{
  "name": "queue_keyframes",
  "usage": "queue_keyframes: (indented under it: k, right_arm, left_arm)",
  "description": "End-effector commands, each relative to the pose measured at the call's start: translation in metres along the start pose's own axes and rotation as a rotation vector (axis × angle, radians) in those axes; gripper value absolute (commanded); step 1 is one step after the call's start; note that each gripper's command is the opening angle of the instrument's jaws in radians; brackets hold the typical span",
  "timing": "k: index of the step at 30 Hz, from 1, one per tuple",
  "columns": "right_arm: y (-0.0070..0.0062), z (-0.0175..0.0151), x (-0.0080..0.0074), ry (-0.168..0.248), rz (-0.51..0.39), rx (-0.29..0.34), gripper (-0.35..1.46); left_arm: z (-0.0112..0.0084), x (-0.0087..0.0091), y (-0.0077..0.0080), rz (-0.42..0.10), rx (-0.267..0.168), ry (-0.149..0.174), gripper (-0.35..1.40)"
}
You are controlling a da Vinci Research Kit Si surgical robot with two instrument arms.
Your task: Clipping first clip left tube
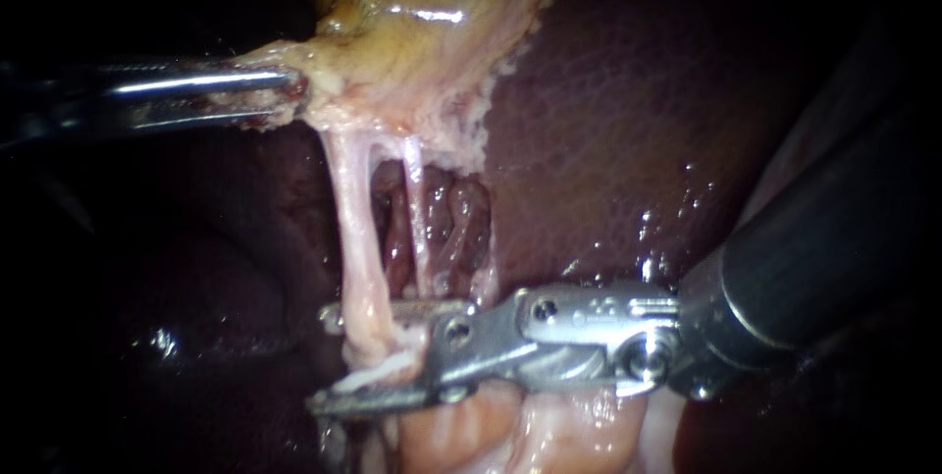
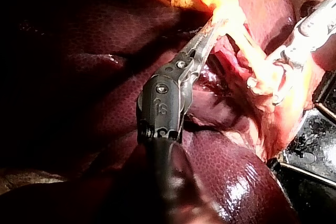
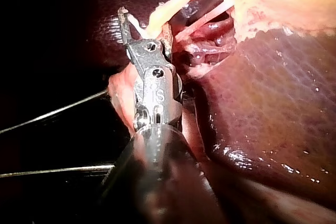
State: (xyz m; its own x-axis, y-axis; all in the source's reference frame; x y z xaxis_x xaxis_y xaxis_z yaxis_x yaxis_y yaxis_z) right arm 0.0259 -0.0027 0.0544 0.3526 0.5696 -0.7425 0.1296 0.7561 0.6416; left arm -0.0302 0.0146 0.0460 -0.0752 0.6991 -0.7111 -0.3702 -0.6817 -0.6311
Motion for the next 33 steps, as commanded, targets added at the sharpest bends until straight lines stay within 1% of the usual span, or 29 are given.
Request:
queue_keyframes:
  k: [1,6,10,13,15,33]
  right_arm:
    - [0.0001,0.0001,-0.0001,-0.002,0.004,-0.002,0.33]
    - [0.0003,0.0001,-0.0002,-0.001,0.028,-0.004,0.23]
    - [0.0003,0.0,-0.0002,-0.001,0.051,-0.006,0.09]
    - [0.0003,-0.0001,-0.0002,-0.004,0.052,0.013,-0.24]
    - [0.0003,-0.0001,-0.0002,-0.005,0.051,0.018,-0.35]
    - [0.0007,-0.0005,-0.0007,-0.004,0.053,0.034,-0.35]
  left_arm:
    - [0.0,0.0,0.0,0.0,0.001,0.0,-0.35]
    - [0.0,0.0,0.0,0.0,0.001,0.0,-0.35]
    - [0.0,0.0,0.0,0.0,0.001,0.0,-0.35]
    - [0.0,0.0,0.0,-0.001,0.001,0.0,-0.35]
    - [0.0,0.0,0.0,-0.001,0.001,0.0,-0.35]
    - [0.0001,0.0001,-0.0001,-0.001,0.0,0.0,-0.35]
